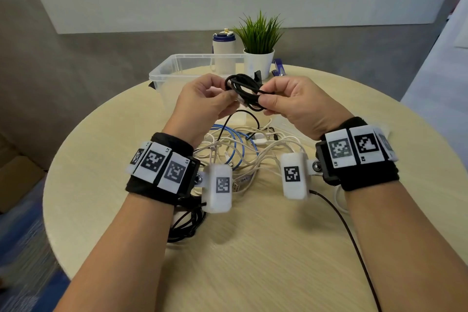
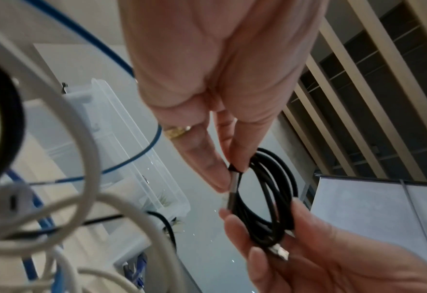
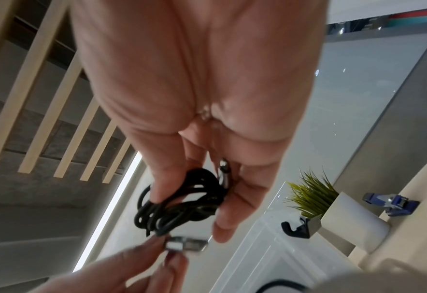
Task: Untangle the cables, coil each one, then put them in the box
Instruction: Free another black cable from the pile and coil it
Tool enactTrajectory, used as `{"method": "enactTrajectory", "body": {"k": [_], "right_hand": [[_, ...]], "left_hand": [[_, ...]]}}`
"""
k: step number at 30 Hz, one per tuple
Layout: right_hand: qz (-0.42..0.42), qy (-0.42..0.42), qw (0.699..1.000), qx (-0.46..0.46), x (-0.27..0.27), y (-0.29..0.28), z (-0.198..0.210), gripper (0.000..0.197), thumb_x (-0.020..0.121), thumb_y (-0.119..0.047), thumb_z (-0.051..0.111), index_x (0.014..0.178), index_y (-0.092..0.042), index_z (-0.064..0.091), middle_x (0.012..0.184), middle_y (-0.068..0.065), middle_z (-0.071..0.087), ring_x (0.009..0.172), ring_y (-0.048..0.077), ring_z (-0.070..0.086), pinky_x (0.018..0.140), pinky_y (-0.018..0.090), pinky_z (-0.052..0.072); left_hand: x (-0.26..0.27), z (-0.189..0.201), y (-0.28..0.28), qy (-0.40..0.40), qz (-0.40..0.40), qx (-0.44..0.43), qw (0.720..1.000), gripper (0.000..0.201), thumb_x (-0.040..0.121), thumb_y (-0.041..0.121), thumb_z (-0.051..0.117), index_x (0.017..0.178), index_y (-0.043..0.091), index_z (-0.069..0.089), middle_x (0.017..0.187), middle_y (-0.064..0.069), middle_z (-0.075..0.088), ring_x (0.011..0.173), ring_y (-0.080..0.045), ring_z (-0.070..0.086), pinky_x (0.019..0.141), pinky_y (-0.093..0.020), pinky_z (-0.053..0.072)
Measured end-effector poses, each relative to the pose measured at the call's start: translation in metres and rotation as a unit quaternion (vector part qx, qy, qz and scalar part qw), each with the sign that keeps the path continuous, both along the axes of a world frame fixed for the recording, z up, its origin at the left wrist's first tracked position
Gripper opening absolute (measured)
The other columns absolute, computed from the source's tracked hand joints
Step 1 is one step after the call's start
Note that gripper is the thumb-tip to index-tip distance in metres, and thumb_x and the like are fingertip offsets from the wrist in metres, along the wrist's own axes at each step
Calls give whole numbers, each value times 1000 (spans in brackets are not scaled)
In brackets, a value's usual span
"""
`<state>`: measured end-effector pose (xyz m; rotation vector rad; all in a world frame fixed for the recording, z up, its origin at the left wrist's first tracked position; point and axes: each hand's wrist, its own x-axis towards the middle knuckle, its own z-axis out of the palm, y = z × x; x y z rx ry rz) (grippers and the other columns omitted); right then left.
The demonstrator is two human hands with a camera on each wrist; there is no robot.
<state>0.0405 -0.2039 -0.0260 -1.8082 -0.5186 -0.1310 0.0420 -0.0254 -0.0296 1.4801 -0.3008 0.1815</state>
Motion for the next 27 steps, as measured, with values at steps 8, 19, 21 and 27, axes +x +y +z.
{"method": "enactTrajectory", "body": {"k": [8,19,21,27], "right_hand": [[-9,9,1000,-18,-1,4,1,12,92,-4,56,87,-14,62,95,15,65,76,11,59,69,19,52],[-17,8,1000,-2,1,5,0,12,92,-6,58,82,-14,59,82,6,64,61,0,59,60,16,48],[-16,10,1000,7,1,6,0,14,93,-7,56,82,-15,58,79,4,64,61,0,60,61,16,49],[-10,23,999,42,0,9,1,15,95,-6,52,82,-14,55,81,8,65,72,16,64,63,22,51]], "left_hand": [[-3,3,-3,13,-69,-80,994,17,86,-11,55,87,6,57,75,-3,71,73,-15,69,74,-23,57],[-3,0,-4,-2,-53,-30,998,29,75,-17,64,85,10,56,74,-5,71,71,-17,68,73,-28,56],[-3,0,-6,1,-45,-27,999,30,74,-16,65,83,11,56,77,-9,69,74,-21,66,75,-32,54],[-2,1,-6,13,-52,-50,997,23,80,-9,63,84,12,55,74,-5,65,67,-17,61,65,-24,48]]}}
